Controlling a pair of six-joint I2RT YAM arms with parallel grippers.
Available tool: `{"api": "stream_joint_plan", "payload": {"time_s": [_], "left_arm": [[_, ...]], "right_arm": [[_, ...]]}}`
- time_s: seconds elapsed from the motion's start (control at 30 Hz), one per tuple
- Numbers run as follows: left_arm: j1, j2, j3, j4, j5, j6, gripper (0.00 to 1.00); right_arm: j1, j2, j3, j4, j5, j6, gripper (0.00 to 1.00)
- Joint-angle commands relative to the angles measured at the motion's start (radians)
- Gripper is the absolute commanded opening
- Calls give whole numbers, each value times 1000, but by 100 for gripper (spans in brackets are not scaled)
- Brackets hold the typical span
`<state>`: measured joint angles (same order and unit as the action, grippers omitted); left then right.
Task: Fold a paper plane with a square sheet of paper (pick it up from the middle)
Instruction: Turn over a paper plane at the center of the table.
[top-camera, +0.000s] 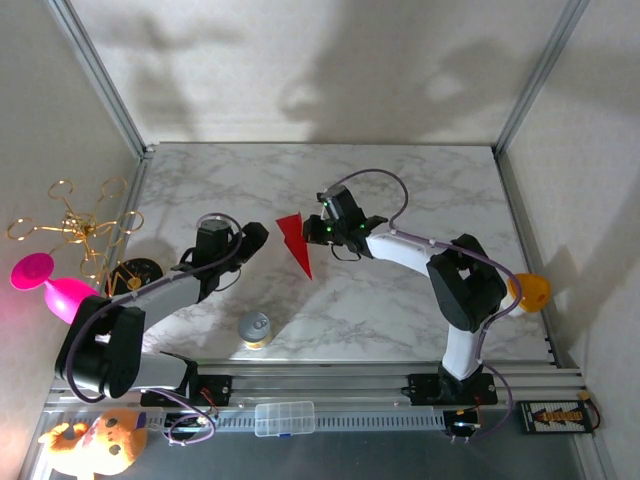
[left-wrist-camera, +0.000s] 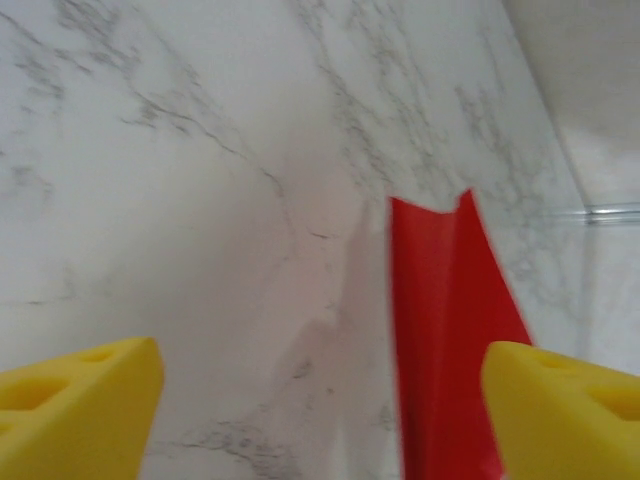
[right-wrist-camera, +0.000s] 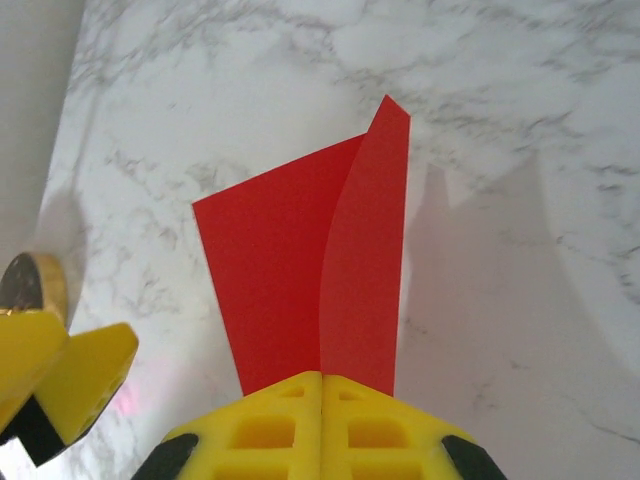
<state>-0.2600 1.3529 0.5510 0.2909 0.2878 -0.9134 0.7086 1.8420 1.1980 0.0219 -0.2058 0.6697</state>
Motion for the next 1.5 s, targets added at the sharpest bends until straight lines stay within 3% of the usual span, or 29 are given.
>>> {"api": "stream_joint_plan", "payload": {"time_s": [0.0, 0.13, 0.27, 0.47, 0.6, 0.73, 0.97, 1.47], "left_arm": [[4, 28, -30, 141, 107, -92, 72], [-24, 82, -41, 214, 164, -129, 50], [-62, 133, -39, 244, 185, -142, 37], [-113, 226, -22, 352, 234, -165, 38], [-126, 271, -23, 368, 214, -173, 29], [-126, 287, -31, 407, 211, -192, 27], [-123, 253, -30, 374, 179, -174, 29], [-120, 333, 22, 405, 184, -171, 19]], "right_arm": [[-37, -13, -58, 161, -117, 22, 0], [-59, -15, -105, 211, -154, 51, 0], [-70, -15, -123, 222, -171, 58, 0], [-75, -8, -117, 207, -174, 55, 0], [-75, -6, -108, 199, -176, 58, 0], [-75, -6, -108, 194, -177, 55, 0], [-75, -2, -106, 191, -178, 59, 0], [-81, -14, -109, 199, -198, 70, 0]]}}
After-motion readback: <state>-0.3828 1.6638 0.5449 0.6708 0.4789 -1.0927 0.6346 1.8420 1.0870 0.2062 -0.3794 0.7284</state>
